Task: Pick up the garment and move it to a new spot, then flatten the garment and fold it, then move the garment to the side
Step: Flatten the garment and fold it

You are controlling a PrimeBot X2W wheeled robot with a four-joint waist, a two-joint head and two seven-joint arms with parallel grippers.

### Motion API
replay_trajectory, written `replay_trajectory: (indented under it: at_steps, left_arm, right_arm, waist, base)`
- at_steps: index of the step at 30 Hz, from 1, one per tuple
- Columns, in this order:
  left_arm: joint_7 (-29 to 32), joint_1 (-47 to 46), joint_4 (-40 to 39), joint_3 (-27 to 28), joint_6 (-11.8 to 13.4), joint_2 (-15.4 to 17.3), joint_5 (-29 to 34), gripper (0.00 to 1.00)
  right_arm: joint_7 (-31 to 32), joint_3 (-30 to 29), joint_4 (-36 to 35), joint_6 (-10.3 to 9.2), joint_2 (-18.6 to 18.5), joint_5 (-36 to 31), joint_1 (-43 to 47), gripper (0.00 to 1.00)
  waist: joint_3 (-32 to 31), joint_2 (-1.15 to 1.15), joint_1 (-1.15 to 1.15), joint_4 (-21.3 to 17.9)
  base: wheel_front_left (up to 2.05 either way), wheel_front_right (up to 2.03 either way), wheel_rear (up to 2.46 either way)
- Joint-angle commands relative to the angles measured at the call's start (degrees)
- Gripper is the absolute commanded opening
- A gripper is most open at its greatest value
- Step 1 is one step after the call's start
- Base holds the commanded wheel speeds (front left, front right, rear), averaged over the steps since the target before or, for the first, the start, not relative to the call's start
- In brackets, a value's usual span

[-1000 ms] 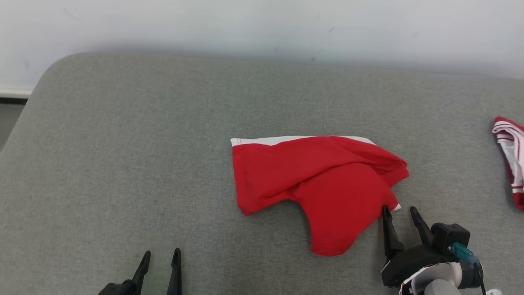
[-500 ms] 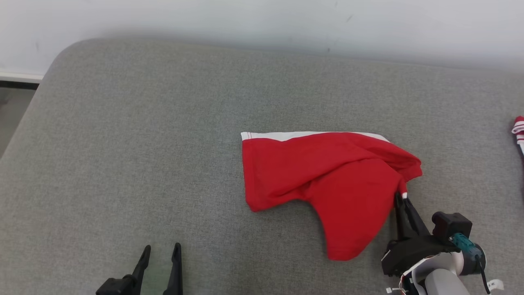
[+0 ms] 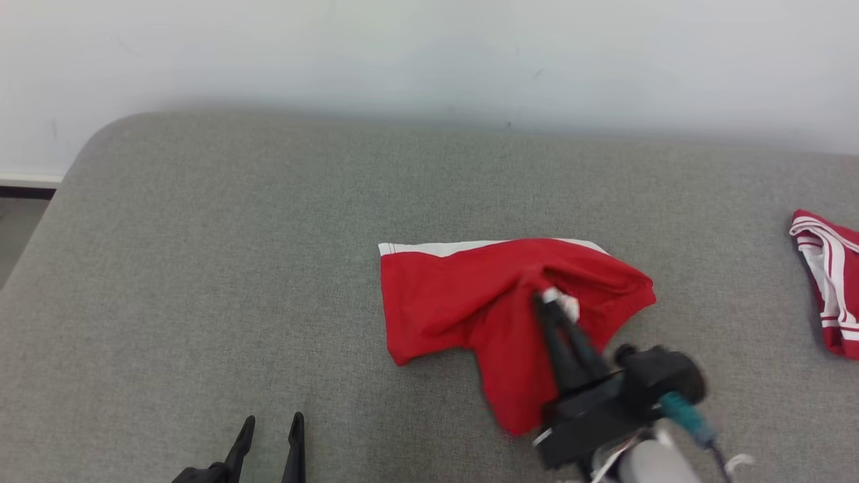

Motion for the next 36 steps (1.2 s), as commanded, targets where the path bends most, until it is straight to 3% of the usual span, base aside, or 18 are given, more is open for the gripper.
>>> replay_trajectory:
  at_steps: [1,5,6,8,10,11,15,19,22,32,36]
  left_arm:
    - [-0.2,0.8,0.2,-0.2,-0.1,0.0,-0.1,1.0]
    - [-0.2,1.4,0.5,-0.3,-0.1,0.0,0.0,1.0]
    - [-0.2,1.5,0.6,-0.4,-0.1,0.0,-0.1,1.0]
    - [-0.2,1.6,0.6,-0.6,-0.1,0.0,0.0,1.0]
    - [-0.2,2.0,0.9,-0.8,-0.1,0.0,0.1,1.0]
    - [-0.2,2.1,1.0,-0.8,-0.1,0.0,0.1,1.0]
    - [-0.2,2.3,1.4,-1.1,-0.1,0.0,-0.1,1.0]
    - [-0.2,2.7,1.0,-0.5,0.0,0.0,-0.4,1.0]
    - [-0.2,3.5,0.8,0.2,0.1,0.0,-0.6,1.0]
    - [-0.2,3.0,-0.2,1.9,0.6,0.0,-0.3,1.0]
    - [-0.2,3.1,-0.2,2.2,0.6,0.0,-0.2,1.0]
  right_arm:
    - [0.0,2.6,0.0,-0.16,0.0,0.8,0.6,0.0]
    - [0.0,15.3,2.1,-0.16,0.4,2.6,-1.6,0.0]
    - [0.0,18.3,3.0,-0.16,0.5,3.0,-2.6,0.05]
    - [0.0,23.2,5.5,-0.16,0.7,4.4,-4.4,0.31]
    - [0.0,27.0,8.0,-0.16,0.9,5.7,-6.2,0.47]
    - [0.0,28.8,9.6,-0.16,1.0,6.8,-7.1,0.98]
    - [0.0,35.8,12.0,-0.16,1.2,13.3,-11.1,1.0]
    - [0.0,36.5,11.1,-0.16,1.1,16.7,-12.3,1.0]
    - [0.0,33.3,11.2,-0.16,1.0,16.7,-11.2,1.0]
    - [0.0,14.8,12.7,-0.16,-0.4,10.3,-2.1,1.0]
    - [0.0,11.1,12.2,-0.16,-0.9,8.9,2.1,1.0]
  waist:
    - [-0.9,0.0,0.01,0.1]
    - [-1.7,0.0,0.01,1.3]
    - [-1.9,0.0,0.01,1.8]
    - [-2.2,0.0,0.01,2.8]
    - [-2.5,0.0,0.01,3.8]
    - [-2.6,0.0,0.01,4.2]
    - [-3.0,0.0,0.01,5.9]
    - [-3.2,0.0,0.01,6.0]
    - [-3.4,0.0,0.01,5.1]
    - [-3.7,0.0,0.01,0.5]
    - [-3.7,0.0,0.01,-0.6]
  base:
    - [0.0,0.0,0.0]
    - [0.0,0.0,0.0]
    - [0.0,0.0,0.0]
    - [0.0,0.0,0.0]
    - [0.0,0.0,0.0]
    - [0.0,0.0,0.0]
    - [0.0,0.0,0.0]
    - [0.0,0.0,0.0]
    - [0.0,0.0,0.0]
    - [0.0,0.0,0.0]
    - [0.0,0.0,0.0]
